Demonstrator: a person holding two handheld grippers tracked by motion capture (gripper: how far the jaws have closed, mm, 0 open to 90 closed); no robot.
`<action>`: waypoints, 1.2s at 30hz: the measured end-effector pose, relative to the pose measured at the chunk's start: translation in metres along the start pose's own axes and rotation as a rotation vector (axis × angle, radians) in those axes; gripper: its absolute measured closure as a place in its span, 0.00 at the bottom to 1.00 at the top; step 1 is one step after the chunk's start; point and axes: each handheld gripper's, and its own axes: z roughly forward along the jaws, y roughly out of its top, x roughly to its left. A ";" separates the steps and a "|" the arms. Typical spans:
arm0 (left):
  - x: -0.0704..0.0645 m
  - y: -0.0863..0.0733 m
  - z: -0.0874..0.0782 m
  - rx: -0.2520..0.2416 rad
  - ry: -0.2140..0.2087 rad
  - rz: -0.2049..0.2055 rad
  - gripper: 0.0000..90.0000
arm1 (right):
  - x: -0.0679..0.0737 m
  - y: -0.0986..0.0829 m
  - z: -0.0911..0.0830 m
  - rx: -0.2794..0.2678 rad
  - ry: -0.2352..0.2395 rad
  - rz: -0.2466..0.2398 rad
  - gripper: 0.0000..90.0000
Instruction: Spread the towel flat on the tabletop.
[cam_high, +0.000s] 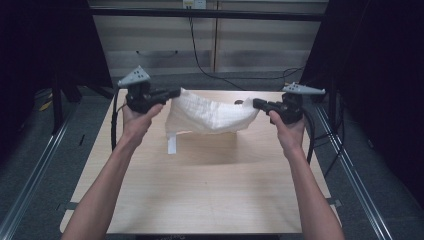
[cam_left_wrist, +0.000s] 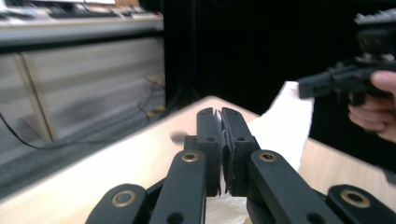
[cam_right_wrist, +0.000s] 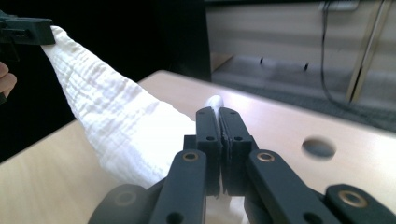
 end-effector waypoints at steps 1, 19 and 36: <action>-0.004 -0.009 -0.001 0.004 -0.015 -0.005 0.97 | 0.002 -0.009 -0.001 0.012 0.001 -0.001 0.98; -0.025 -0.133 -0.036 0.214 -0.055 -0.067 0.96 | 0.033 -0.137 -0.032 0.171 0.104 0.038 0.95; -0.054 -0.163 -0.076 0.264 -0.140 -0.070 0.85 | 0.055 -0.166 -0.061 0.239 0.126 0.037 0.87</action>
